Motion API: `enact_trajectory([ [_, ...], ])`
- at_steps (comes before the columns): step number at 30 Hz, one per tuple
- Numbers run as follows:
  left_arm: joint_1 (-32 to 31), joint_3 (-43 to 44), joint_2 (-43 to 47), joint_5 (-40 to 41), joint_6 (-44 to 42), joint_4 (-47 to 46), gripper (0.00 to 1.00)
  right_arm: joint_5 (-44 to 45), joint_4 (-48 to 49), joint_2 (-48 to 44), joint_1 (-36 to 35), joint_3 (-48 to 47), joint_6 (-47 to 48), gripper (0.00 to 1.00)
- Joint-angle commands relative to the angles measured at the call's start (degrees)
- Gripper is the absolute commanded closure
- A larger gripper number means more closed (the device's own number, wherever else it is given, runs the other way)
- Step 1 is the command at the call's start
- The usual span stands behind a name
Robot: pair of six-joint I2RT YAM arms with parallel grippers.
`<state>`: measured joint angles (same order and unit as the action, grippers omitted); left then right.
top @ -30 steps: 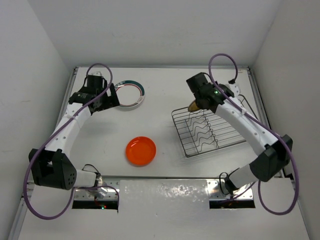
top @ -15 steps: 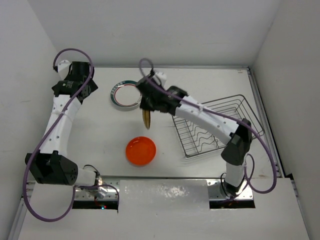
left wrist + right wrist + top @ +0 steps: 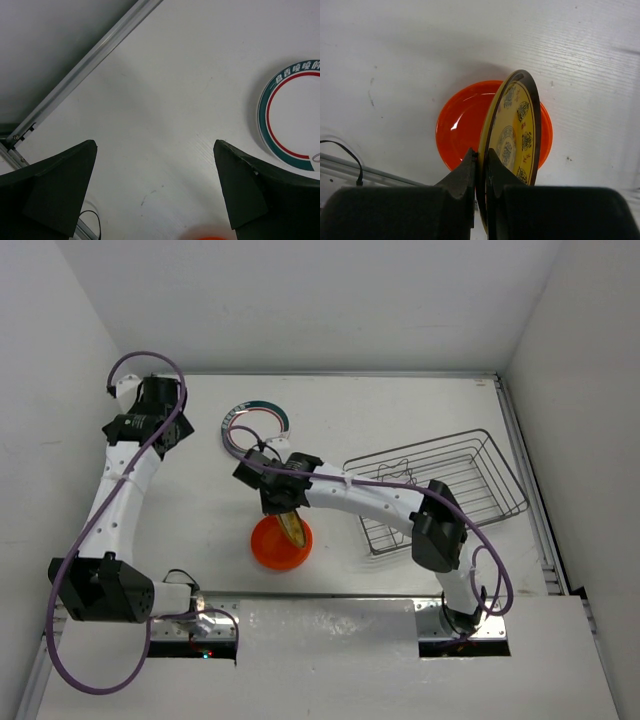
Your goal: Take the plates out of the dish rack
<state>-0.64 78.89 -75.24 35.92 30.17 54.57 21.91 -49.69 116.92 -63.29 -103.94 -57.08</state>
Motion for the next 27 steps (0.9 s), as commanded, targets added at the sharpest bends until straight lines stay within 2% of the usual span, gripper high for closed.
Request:
enact_trajectory([
  [1, 0.5, -1.3, 3.3, 0.4, -1.0, -2.1, 0.0, 1.2, -0.7, 0.0, -1.0, -3.8, 1.0, 0.99],
  [2, 0.5, -1.8, 3.3, 0.6, -1.1, -2.2, 0.0, 1.5, -1.1, 0.1, -1.3, -3.7, 1.0, 0.98],
  [5, 0.6, -2.1, 3.3, 0.5, -1.7, -2.3, 0.0, 1.7, -1.6, 0.6, -2.3, -3.4, 0.6, 0.85],
  [12, 0.6, -1.8, 3.3, -0.3, -2.3, -2.8, 0.0, 1.6, -2.8, 2.9, -2.9, -6.3, 1.4, 0.81],
  [18, 0.6, -2.2, 2.8, -1.1, -2.8, -3.3, 0.0, 0.5, -2.7, 2.8, -3.1, -7.9, 1.8, 0.64],
  [22, 0.6, -2.0, 1.9, -1.6, -2.8, -3.6, 0.0, 0.2, -2.7, 2.5, -3.2, -10.0, 3.0, 0.59],
  [23, 0.6, -1.8, 1.8, -1.7, -2.8, -3.7, 0.0, -0.1, -2.5, 2.4, -3.0, -10.1, 3.1, 0.56],
  [27, 0.6, -1.5, 1.4, -1.5, -3.1, -3.7, 0.0, 0.6, -3.5, 1.8, -2.9, -10.7, 3.0, 0.35],
])
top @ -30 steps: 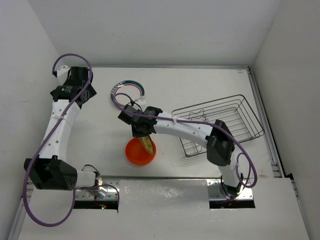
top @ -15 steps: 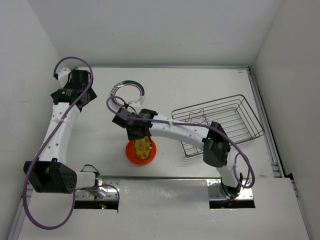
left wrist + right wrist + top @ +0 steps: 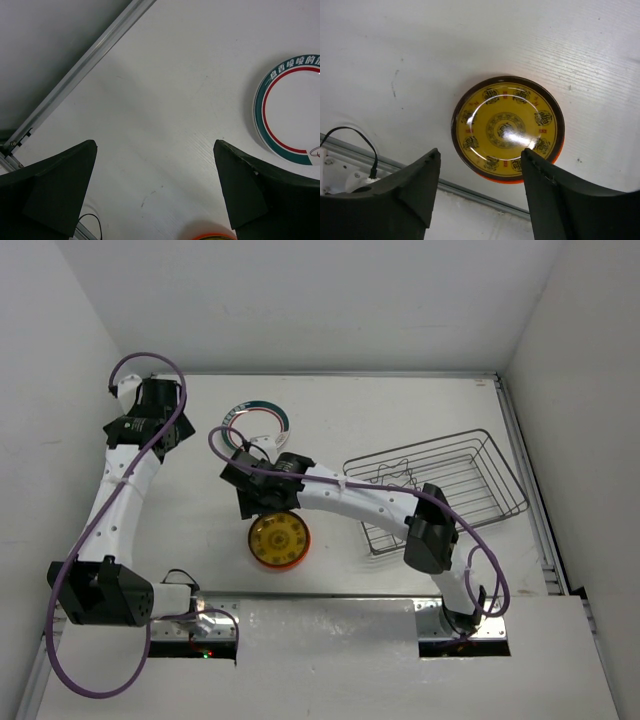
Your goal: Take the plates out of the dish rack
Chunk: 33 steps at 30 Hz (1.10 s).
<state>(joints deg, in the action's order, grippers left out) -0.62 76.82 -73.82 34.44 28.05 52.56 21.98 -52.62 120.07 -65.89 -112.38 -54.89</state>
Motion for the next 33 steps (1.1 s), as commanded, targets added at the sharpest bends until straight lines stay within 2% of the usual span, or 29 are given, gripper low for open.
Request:
enact_trajectory([
  [1, 0.5, 0.6, 0.0, 0.1, -1.1, -1.7, 0.0, 1.0, -0.6, -2.5, 0.2, -2.5, 1.3, 0.32],
  [2, 0.6, 0.6, -0.1, 0.1, -1.2, -1.8, 0.0, 1.1, -0.6, -3.5, 0.8, -2.5, 1.9, 0.29],
  [4, 0.6, 1.2, -0.3, -0.3, -1.6, -2.0, 0.0, 1.6, 0.8, -8.1, 2.4, -1.1, 3.9, 0.14],
  [5, 0.5, 1.7, -0.4, -1.4, -1.9, -2.1, 0.0, 1.2, 1.8, -10.1, 4.9, 0.0, 8.8, 0.04],
  [6, 0.6, 2.3, -0.6, -2.2, -2.8, -2.3, 0.0, 2.6, 2.8, -12.5, 6.5, 1.3, 11.3, 0.01],
  [9, 0.5, 4.9, -0.8, -8.1, -5.6, -3.3, 0.0, 9.2, 3.6, -23.5, 13.7, 7.9, 22.5, 0.01],
  [10, 0.5, 5.9, -0.7, -9.6, -6.3, -3.9, 0.0, 16.3, 3.3, -26.2, 15.7, 10.9, 28.1, 0.01],
  [13, 0.4, 5.8, 0.3, -13.1, -8.3, -4.7, 0.0, 24.4, 1.1, -37.7, 27.3, 13.8, 37.6, 0.01],
  [17, -0.1, 3.1, 1.7, -13.5, -9.9, -7.2, 0.0, 22.6, -3.5, -43.6, 38.5, 13.5, 45.7, 0.01],
  [19, -0.3, 2.6, 2.9, -14.2, -10.6, -8.2, 0.0, 21.2, -8.6, -45.6, 42.6, 12.5, 47.4, 0.01],
  [22, -0.8, 4.8, 3.9, -13.0, -10.9, -7.6, 0.0, 20.4, -9.5, -51.0, 47.1, 17.4, 45.7, 0.01],
  [24, -1.7, 6.1, 5.9, -12.6, -11.4, -8.3, 0.0, 16.0, -11.8, -52.2, 48.7, 19.3, 44.4, 0.01],
  [26, -3.3, 6.9, 8.9, -11.7, -12.5, -9.6, 0.0, 16.7, -13.8, -53.6, 49.0, 19.7, 43.3, 0.01],
  [29, -5.5, 8.3, 10.4, -4.1, -12.0, -7.5, 0.0, 19.1, -16.5, -54.5, 49.1, 17.2, 42.2, 0.01],
  [33, -6.4, 5.6, 12.9, 2.5, -8.9, -5.4, 0.0, 21.7, -17.6, -55.5, 49.0, 12.7, 41.4, 0.01],
])
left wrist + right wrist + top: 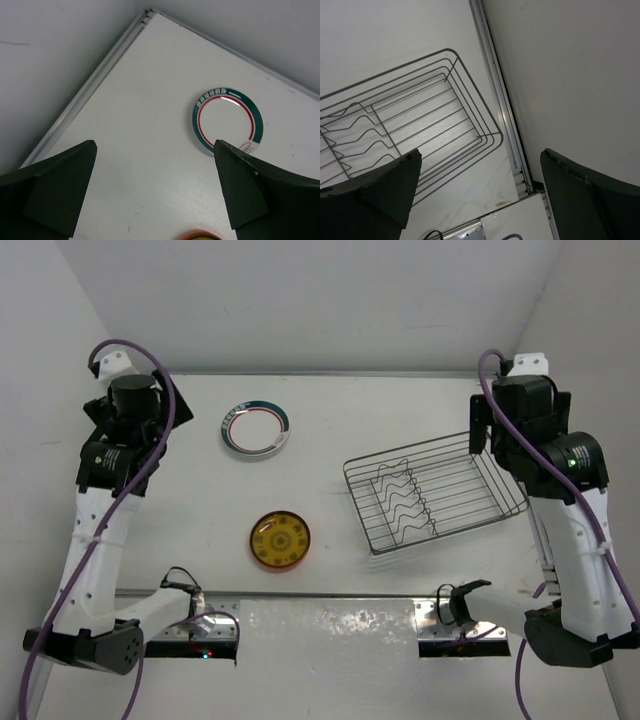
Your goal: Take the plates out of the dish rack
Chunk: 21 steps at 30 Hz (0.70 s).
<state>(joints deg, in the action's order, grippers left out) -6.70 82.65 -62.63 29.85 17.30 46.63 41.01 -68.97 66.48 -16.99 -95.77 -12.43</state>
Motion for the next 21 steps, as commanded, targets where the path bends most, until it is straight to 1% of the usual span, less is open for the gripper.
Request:
enact_trajectory([
  [1, -0.3, -0.7, 2.7, 10.1, 3.7, 0.9, 0.0, 2.7, -1.3, -2.0, 0.1, -4.1, -1.1, 0.01],
  [3, -0.3, -1.7, 3.5, 14.5, 6.1, 2.3, 0.0, 3.0, -1.7, -2.1, 0.2, -4.3, -1.8, 0.01],
  [5, -0.3, -1.8, 3.7, 16.2, 7.0, 3.2, 0.0, 3.2, -2.3, -2.1, 0.2, -4.6, -2.3, 0.01],
  [14, -1.0, -2.1, 2.6, 16.6, 6.9, 3.0, 0.0, 3.7, -2.4, -2.9, 0.2, -4.3, -2.7, 0.01],
  [21, -1.1, -1.7, 1.7, 16.2, 6.4, 2.5, 0.0, 2.5, -0.7, -3.0, 0.2, -3.8, -2.2, 0.01],
])
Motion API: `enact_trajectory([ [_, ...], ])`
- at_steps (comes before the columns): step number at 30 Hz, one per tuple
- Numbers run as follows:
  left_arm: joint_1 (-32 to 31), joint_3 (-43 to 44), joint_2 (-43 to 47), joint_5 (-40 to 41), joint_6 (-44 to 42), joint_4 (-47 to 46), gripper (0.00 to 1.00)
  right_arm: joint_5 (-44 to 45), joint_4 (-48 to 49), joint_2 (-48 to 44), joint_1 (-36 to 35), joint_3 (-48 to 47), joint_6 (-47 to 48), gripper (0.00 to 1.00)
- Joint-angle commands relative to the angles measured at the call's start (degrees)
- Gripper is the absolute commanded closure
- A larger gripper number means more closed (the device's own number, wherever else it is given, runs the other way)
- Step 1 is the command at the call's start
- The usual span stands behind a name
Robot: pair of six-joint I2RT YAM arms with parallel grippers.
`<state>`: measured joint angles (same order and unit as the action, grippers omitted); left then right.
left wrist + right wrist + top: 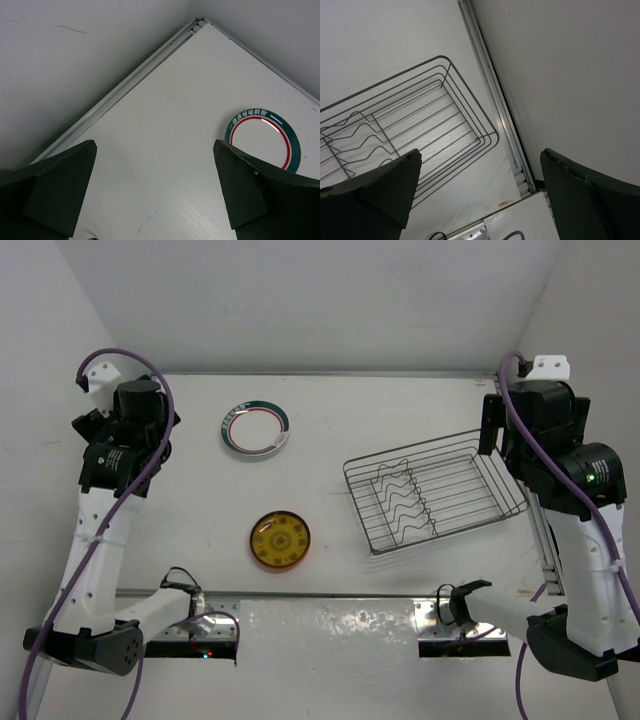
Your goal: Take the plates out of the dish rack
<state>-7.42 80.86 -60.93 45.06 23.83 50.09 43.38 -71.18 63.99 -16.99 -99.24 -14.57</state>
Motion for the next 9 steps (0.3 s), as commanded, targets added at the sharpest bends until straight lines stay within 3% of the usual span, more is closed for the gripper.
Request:
enact_trajectory([
  [1, -0.4, 0.2, 0.0, 1.0, -0.1, -1.0, 0.0, 0.0, 1.7, -0.5, 0.1, -0.2, -0.1, 0.01],
  [9, -0.5, 0.4, -0.6, 1.3, -0.4, -1.3, 0.0, -0.6, 3.9, -1.0, 0.1, 1.6, -0.9, 0.01],
])
